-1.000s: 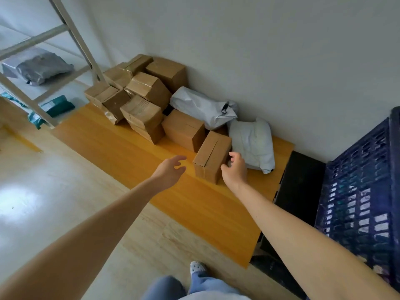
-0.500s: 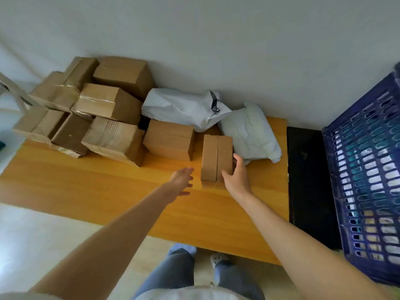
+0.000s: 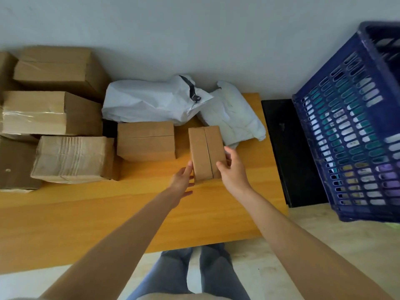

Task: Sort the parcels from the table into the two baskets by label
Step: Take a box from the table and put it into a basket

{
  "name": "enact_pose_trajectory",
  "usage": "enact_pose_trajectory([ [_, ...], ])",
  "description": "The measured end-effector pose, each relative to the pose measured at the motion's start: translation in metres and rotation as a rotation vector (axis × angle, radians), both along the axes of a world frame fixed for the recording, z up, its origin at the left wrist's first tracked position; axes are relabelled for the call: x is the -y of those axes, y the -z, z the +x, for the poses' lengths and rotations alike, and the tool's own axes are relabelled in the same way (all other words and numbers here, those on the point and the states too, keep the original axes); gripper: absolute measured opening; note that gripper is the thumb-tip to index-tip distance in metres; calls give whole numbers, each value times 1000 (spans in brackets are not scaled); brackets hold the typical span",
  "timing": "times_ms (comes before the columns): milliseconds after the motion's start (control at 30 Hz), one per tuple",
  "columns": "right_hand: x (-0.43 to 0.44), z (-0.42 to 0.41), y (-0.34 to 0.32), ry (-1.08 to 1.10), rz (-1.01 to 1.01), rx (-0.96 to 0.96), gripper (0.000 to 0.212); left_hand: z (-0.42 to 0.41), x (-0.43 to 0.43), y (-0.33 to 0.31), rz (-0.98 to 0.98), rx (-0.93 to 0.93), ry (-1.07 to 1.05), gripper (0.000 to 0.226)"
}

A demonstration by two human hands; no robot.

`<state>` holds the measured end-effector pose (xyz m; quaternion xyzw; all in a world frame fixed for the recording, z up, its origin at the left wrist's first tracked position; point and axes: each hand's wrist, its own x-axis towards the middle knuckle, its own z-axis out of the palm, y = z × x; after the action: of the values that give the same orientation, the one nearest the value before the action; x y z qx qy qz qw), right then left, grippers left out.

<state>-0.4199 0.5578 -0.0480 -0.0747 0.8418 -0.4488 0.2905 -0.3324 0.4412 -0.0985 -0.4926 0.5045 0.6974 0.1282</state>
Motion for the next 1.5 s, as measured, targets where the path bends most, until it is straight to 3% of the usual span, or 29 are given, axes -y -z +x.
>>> enact_pose_trajectory([
  [367,-21,17,-15,61,-18,89,53,13,0,-12,124,-6,83,75],
  [467,-29,21,-22,78,-70,136,51,21,-4,-21,131,2,107,92],
  [600,-46,26,-36,87,-135,277,31,28,-10,-43,107,-73,150,115],
  [800,-69,35,-49,1,-153,261,75,40,-36,-70,-44,-160,99,96],
  [900,-84,37,-57,-24,-205,248,63,53,-52,-84,-67,-207,39,86],
  [1033,-99,40,-61,13,-333,341,53,74,-68,-108,-99,-311,70,41],
  [1100,-105,44,-62,29,-403,392,43,85,-74,-117,-118,-370,108,33],
  [1267,-113,55,-62,30,-547,464,37,101,-89,-134,-278,-496,3,51],
  [1433,-102,62,-70,6,-624,385,37,109,-84,-150,-222,-489,-99,73],
  [1500,-97,64,-73,-6,-616,329,39,112,-78,-154,-215,-481,-88,68],
])
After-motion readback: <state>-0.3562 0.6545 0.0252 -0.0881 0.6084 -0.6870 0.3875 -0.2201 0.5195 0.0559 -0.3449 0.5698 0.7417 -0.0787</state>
